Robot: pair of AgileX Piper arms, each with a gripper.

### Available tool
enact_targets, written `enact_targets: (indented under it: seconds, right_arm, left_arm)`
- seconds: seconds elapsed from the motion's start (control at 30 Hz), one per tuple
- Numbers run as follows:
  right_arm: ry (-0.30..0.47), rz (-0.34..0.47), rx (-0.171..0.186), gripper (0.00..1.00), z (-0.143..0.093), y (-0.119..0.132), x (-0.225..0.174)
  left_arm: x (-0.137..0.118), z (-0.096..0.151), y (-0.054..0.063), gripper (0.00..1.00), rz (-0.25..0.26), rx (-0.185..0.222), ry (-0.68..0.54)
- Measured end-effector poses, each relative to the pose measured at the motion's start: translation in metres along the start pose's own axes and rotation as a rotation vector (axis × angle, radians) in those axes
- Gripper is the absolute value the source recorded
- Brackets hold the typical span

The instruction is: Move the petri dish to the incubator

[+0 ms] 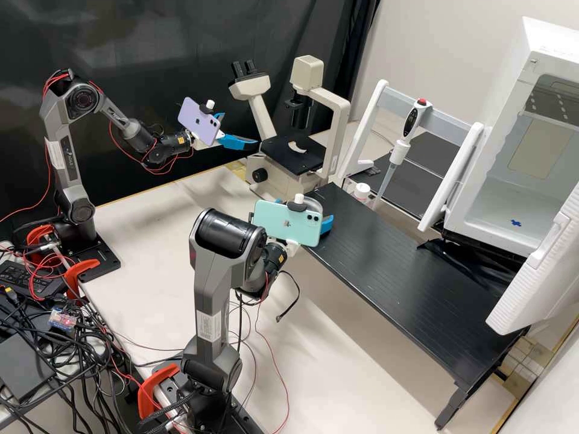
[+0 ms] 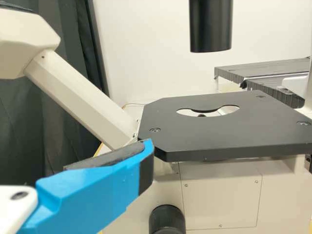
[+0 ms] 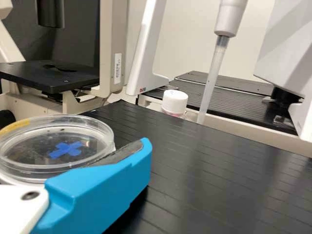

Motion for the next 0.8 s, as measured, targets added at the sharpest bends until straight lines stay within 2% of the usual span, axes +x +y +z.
enact_targets:
  seconds: [0.1,0.27,0.53,0.8]
  right_arm:
    - [-0.001,-0.006,0.015,0.00,0.0001,0.0007,0.0016]
    - [0.010,-0.017,0.006,0.00,0.0009,0.0012,0.0025]
    - [0.004,-0.022,0.037,0.00,0.0046,0.0029,0.0051]
    - [0.008,-0.031,0.044,0.00,0.0050,0.0046,0.0073]
  left_arm:
    - [0.0000,0.0000,0.0000,1.00,0.000,0.000,0.000]
    - [0.0000,0.0000,0.0000,1.00,0.000,0.000,0.000]
    - [0.0000,0.0000,0.0000,1.00,0.000,0.000,0.000]
    - [0.0000,0.0000,0.0000,1.00,0.000,0.000,0.000]
